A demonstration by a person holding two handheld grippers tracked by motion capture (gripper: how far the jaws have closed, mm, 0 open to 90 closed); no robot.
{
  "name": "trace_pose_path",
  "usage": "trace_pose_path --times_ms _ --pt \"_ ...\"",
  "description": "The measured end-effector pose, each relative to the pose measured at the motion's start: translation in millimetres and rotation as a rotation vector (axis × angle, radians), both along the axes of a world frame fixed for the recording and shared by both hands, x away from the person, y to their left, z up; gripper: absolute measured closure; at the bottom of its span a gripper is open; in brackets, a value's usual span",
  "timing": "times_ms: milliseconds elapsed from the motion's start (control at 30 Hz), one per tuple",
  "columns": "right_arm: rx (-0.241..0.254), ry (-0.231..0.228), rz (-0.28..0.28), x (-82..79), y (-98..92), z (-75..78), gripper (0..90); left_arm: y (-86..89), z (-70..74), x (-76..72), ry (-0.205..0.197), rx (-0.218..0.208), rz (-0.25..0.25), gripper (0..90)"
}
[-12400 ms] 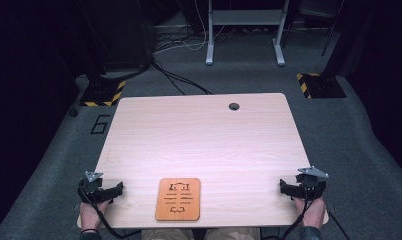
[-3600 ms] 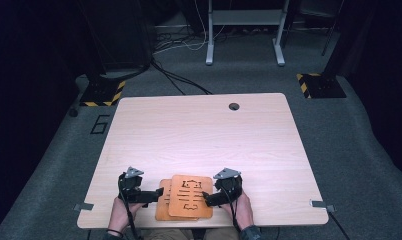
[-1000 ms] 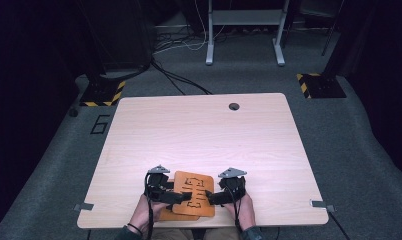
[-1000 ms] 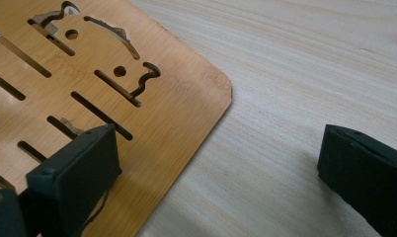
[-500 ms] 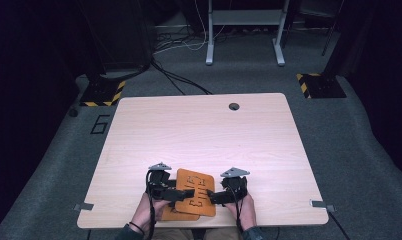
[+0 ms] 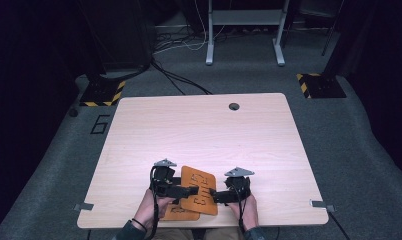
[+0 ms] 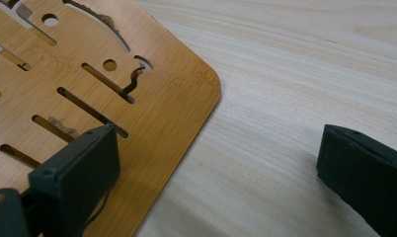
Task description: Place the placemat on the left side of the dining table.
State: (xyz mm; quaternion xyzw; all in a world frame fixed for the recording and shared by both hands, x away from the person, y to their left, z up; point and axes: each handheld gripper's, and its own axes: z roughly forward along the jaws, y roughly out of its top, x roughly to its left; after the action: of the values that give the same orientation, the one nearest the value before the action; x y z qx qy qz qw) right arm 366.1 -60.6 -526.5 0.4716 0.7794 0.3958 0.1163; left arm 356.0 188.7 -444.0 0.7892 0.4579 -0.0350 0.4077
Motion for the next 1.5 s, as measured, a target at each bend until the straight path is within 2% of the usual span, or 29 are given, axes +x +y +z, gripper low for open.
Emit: trace_pose_path --times_ms 400,767,967,1033,1100,1367,1500 --pt "0.012 -0.006 -0.028 -0.2 -11.8 -0.2 2.7 -17.4 13.5 1.4 -0.010 0.027 -0.042 21.8" --pt "0.033 0.001 -0.052 -0.2 -15.3 -0.1 3.1 -33.6 21.4 2.4 -0.024 0.064 -0.087 33.0" --pt "0.033 -0.004 -0.060 0.1 -16.3 -0.4 3.2 -39.3 25.5 4.5 -0.035 0.076 -0.096 35.7" --pt "0.015 -0.005 -0.071 -0.8 -14.6 -0.1 4.2 -41.9 26.7 5.7 -0.037 0.076 -0.101 36.5" --pt "-0.015 -0.016 -0.069 -1.2 -12.2 -0.2 4.2 -45.2 28.3 7.5 -0.046 0.085 -0.104 38.1" --pt "-0.005 -0.012 -0.079 -1.5 -13.1 -0.2 4.2 -56.5 37.2 18.6 -0.061 0.140 -0.133 40.8" --pt "-0.004 -0.014 -0.077 -1.3 -13.8 -0.4 4.2 -61.0 43.9 26.9 -0.063 0.164 -0.148 45.4"
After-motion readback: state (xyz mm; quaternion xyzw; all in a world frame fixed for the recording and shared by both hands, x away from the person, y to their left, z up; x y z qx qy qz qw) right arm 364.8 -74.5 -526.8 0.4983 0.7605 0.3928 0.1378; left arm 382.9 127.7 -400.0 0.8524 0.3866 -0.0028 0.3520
